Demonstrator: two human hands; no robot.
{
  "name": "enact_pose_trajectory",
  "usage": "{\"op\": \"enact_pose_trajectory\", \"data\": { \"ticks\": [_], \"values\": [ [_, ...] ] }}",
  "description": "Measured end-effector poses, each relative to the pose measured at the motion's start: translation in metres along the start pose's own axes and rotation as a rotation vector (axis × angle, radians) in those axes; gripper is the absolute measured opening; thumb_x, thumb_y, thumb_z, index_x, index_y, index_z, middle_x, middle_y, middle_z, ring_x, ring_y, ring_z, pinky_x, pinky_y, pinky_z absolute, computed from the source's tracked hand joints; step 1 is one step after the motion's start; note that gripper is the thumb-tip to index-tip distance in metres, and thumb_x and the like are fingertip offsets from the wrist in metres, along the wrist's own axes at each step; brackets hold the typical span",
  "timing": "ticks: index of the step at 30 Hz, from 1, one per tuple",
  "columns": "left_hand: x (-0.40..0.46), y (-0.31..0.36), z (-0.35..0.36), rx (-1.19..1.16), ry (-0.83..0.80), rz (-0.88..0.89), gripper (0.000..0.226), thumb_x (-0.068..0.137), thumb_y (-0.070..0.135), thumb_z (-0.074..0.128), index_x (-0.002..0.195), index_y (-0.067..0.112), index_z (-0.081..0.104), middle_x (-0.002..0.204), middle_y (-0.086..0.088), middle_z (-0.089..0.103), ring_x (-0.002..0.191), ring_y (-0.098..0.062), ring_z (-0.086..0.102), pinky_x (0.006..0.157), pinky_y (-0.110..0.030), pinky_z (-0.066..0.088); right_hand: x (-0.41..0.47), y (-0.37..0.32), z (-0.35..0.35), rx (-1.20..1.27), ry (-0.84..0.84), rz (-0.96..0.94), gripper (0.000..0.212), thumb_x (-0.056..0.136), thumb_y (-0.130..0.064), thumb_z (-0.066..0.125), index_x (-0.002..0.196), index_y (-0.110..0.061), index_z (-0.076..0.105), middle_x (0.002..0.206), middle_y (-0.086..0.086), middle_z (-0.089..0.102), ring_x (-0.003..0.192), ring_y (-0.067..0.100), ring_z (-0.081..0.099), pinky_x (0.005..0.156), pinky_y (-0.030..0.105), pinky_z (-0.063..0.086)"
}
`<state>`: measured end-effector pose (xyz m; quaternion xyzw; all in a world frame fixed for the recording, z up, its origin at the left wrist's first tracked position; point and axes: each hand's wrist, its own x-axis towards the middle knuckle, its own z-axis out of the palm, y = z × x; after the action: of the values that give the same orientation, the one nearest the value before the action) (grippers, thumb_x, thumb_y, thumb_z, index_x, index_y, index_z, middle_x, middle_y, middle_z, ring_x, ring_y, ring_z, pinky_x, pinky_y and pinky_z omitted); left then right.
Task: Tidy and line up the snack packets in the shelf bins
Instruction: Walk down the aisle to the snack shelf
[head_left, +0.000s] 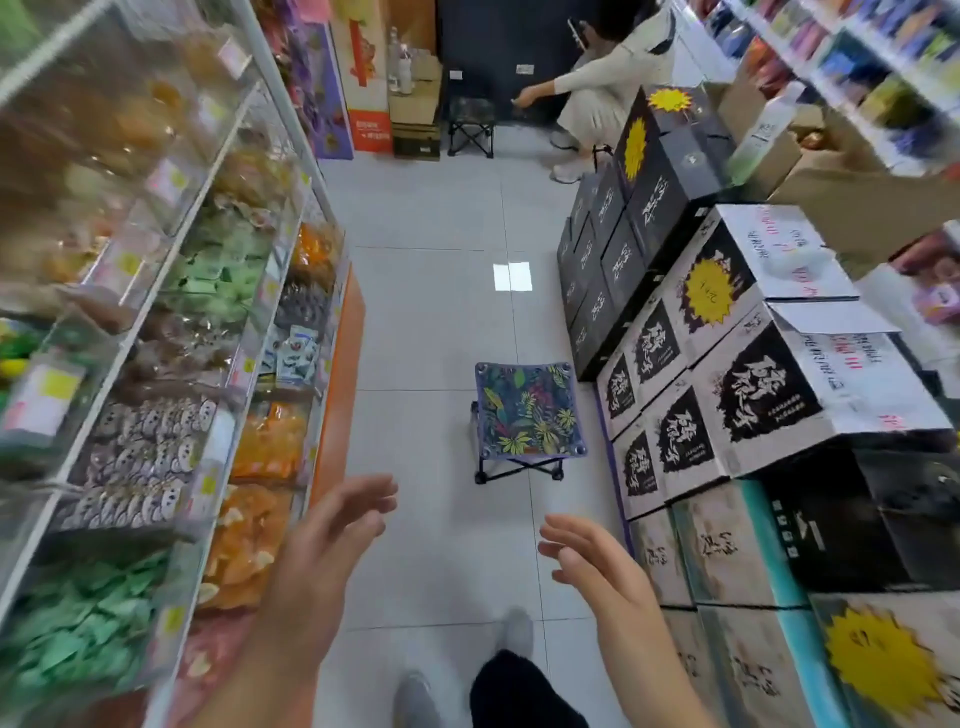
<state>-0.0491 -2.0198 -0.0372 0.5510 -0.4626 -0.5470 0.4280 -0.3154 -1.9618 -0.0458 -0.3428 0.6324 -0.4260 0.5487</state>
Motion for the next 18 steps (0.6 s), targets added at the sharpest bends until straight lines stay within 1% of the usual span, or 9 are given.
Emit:
{"op": "enact_pose_trajectory", "data": {
  "ticks": [2, 6, 8, 10, 13, 15, 16, 17, 18],
  "values": [
    [0.053, 0.017, 0.008, 0.017, -0.012, 0.034, 0.036, 0.089, 0.024, 0.057, 0.121, 0.012, 0.069, 0.121, -0.004, 0.073, 0.116, -0.021, 0.067, 0.100, -0.043, 0.051, 0.039, -0.004, -0.004, 0.000, 0.014, 0.024, 0.042, 0.085, -0.034, 0.063, 0.124, -0.019, 0.071, 0.119, -0.003, 0.076, 0.114, 0.015, 0.070, 0.099, 0.036, 0.054],
    [0.151, 0.030, 0.028, 0.036, -0.004, 0.057, 0.035, 0.091, 0.024, 0.057, 0.123, 0.013, 0.068, 0.122, -0.004, 0.072, 0.117, -0.021, 0.067, 0.101, -0.045, 0.051, 0.128, -0.017, -0.014, 0.012, -0.014, 0.051, 0.040, 0.088, -0.035, 0.067, 0.124, -0.018, 0.071, 0.120, -0.002, 0.076, 0.114, 0.015, 0.070, 0.100, 0.037, 0.054],
    [0.183, 0.036, 0.033, 0.017, 0.023, 0.007, 0.037, 0.089, 0.031, 0.062, 0.122, 0.016, 0.069, 0.122, -0.004, 0.072, 0.116, -0.020, 0.067, 0.102, -0.047, 0.051, 0.169, -0.033, -0.015, 0.021, -0.036, 0.094, 0.038, 0.090, -0.032, 0.073, 0.124, -0.016, 0.071, 0.118, -0.001, 0.077, 0.113, 0.016, 0.071, 0.098, 0.035, 0.054],
    [0.213, 0.044, 0.032, -0.003, 0.068, -0.009, 0.043, 0.085, 0.041, 0.065, 0.121, 0.019, 0.070, 0.123, -0.002, 0.072, 0.117, -0.018, 0.067, 0.105, -0.049, 0.049, 0.214, -0.059, -0.010, -0.001, -0.074, 0.093, 0.042, 0.085, -0.032, 0.070, 0.123, -0.015, 0.071, 0.117, 0.000, 0.077, 0.111, 0.018, 0.072, 0.095, 0.034, 0.054],
    [0.255, 0.051, 0.025, -0.023, 0.129, -0.076, 0.034, 0.089, 0.032, 0.062, 0.120, 0.021, 0.071, 0.123, 0.002, 0.072, 0.118, -0.016, 0.067, 0.108, -0.050, 0.048, 0.284, -0.095, 0.008, -0.043, -0.138, 0.089, 0.044, 0.083, -0.034, 0.065, 0.123, -0.017, 0.071, 0.117, -0.001, 0.077, 0.112, 0.018, 0.071, 0.094, 0.033, 0.054],
    [0.281, 0.051, 0.012, -0.042, 0.179, -0.104, 0.034, 0.090, 0.031, 0.061, 0.121, 0.022, 0.071, 0.123, 0.004, 0.072, 0.117, -0.014, 0.066, 0.108, -0.049, 0.047, 0.329, -0.121, 0.027, -0.084, -0.196, 0.065, 0.037, 0.088, -0.030, 0.069, 0.123, -0.019, 0.072, 0.117, -0.002, 0.077, 0.113, 0.016, 0.071, 0.089, 0.028, 0.056],
    [0.295, 0.051, 0.005, -0.047, 0.208, -0.117, 0.034, 0.090, 0.031, 0.061, 0.121, 0.023, 0.071, 0.123, 0.004, 0.072, 0.118, -0.013, 0.066, 0.109, -0.050, 0.046, 0.351, -0.132, 0.040, -0.108, -0.214, 0.061, 0.030, 0.094, -0.025, 0.071, 0.123, -0.019, 0.072, 0.118, -0.002, 0.077, 0.114, 0.016, 0.071, 0.089, 0.027, 0.056],
    [0.311, 0.051, -0.004, -0.058, 0.239, -0.125, 0.033, 0.090, 0.032, 0.061, 0.120, 0.026, 0.072, 0.123, 0.004, 0.072, 0.118, -0.012, 0.066, 0.109, -0.049, 0.046, 0.374, -0.144, 0.055, -0.120, -0.237, 0.058, 0.024, 0.099, -0.018, 0.069, 0.124, -0.019, 0.072, 0.118, -0.002, 0.077, 0.115, 0.016, 0.071, 0.091, 0.028, 0.054],
    [0.327, 0.051, -0.015, -0.073, 0.265, -0.121, 0.031, 0.090, 0.033, 0.061, 0.119, 0.030, 0.072, 0.123, 0.004, 0.071, 0.119, -0.012, 0.065, 0.109, -0.049, 0.045, 0.396, -0.157, 0.072, -0.128, -0.260, 0.043, 0.024, 0.102, -0.014, 0.064, 0.124, -0.018, 0.072, 0.119, -0.002, 0.077, 0.116, 0.016, 0.071, 0.095, 0.029, 0.053]
  ]
}}
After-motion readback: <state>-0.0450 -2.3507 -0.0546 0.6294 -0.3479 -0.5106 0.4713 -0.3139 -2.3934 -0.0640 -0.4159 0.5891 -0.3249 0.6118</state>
